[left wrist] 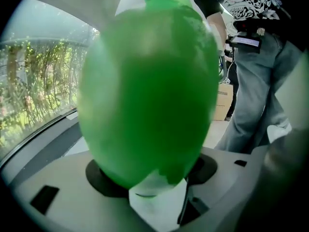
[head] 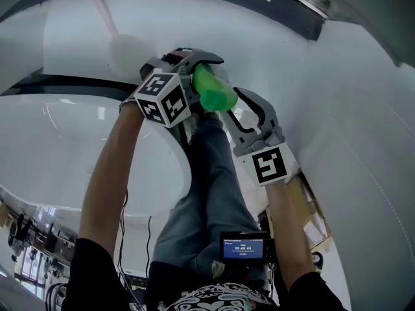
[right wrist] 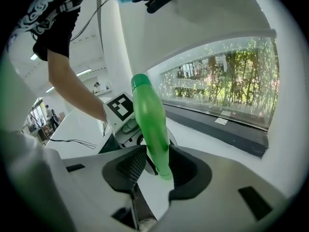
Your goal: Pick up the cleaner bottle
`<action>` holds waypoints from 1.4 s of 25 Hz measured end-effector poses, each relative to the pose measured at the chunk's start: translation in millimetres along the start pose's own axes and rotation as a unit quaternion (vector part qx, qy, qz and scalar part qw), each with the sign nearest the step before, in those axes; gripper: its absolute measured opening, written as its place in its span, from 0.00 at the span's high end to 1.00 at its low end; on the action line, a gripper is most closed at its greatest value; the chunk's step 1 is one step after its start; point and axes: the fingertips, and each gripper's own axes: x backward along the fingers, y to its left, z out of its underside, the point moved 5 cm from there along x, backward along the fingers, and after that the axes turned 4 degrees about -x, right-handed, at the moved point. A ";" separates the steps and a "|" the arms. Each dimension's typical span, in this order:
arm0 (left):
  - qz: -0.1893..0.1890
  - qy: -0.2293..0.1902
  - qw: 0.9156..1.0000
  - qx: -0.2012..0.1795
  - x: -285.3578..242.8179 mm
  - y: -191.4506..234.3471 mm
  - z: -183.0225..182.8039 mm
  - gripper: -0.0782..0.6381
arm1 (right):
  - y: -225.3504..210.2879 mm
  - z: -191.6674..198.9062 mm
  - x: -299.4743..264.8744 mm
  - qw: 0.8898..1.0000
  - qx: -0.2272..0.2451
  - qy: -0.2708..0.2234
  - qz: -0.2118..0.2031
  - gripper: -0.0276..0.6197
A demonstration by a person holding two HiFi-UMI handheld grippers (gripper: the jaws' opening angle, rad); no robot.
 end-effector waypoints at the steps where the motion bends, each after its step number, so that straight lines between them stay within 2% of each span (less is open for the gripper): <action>1: -0.003 0.000 1.000 -0.001 -1.1 0.6 1.2 0.50 | -0.8 -0.4 -0.5 1.000 -0.005 -0.005 0.001 0.74; 5: -0.009 -0.009 1.000 0.005 -6.5 -0.1 1.0 0.50 | -4.3 -1.5 0.5 0.999 -0.043 -0.024 -0.005 0.74; 8: -0.005 -0.017 1.000 0.004 -8.9 -0.9 0.4 0.51 | -7.5 -0.2 0.8 0.999 -0.046 -0.018 -0.014 0.73; 11: -0.010 -0.028 1.000 0.005 -12.5 -2.5 -1.6 0.57 | -14.0 0.0 1.2 0.998 -0.056 -0.018 -0.001 0.72; 16: 0.005 -0.051 0.997 0.064 -15.6 0.8 -4.2 0.59 | -23.8 -4.7 -3.8 0.997 -0.068 -0.023 0.012 0.69; 19: 0.012 -0.056 0.995 0.080 -15.3 3.1 -3.7 0.59 | -26.2 -0.1 -4.8 0.998 -0.063 -0.008 0.006 0.68; 23: 0.016 -0.063 0.994 0.093 -13.8 5.6 -4.6 0.59 | -28.6 -7.8 -9.2 0.996 -0.079 -0.027 0.007 0.68; 25: 0.017 -0.065 0.993 0.097 -13.6 6.3 -4.5 0.59 | -29.5 -2.2 -8.0 0.997 -0.071 -0.012 -0.001 0.68; 29: 0.020 -0.055 0.991 0.118 -16.7 8.6 -3.8 0.59 | -35.2 4.3 -8.8 0.997 -0.074 -0.007 -0.006 0.67; 32: 0.027 -0.064 0.986 0.152 -16.0 16.6 -3.9 0.60 | -42.6 2.4 -14.6 0.996 -0.084 -0.015 -0.006 0.67; 35: 0.027 -0.099 0.972 0.211 -12.6 26.5 -2.8 0.60 | -49.1 -2.5 -24.6 0.996 -0.092 -0.019 -0.001 0.67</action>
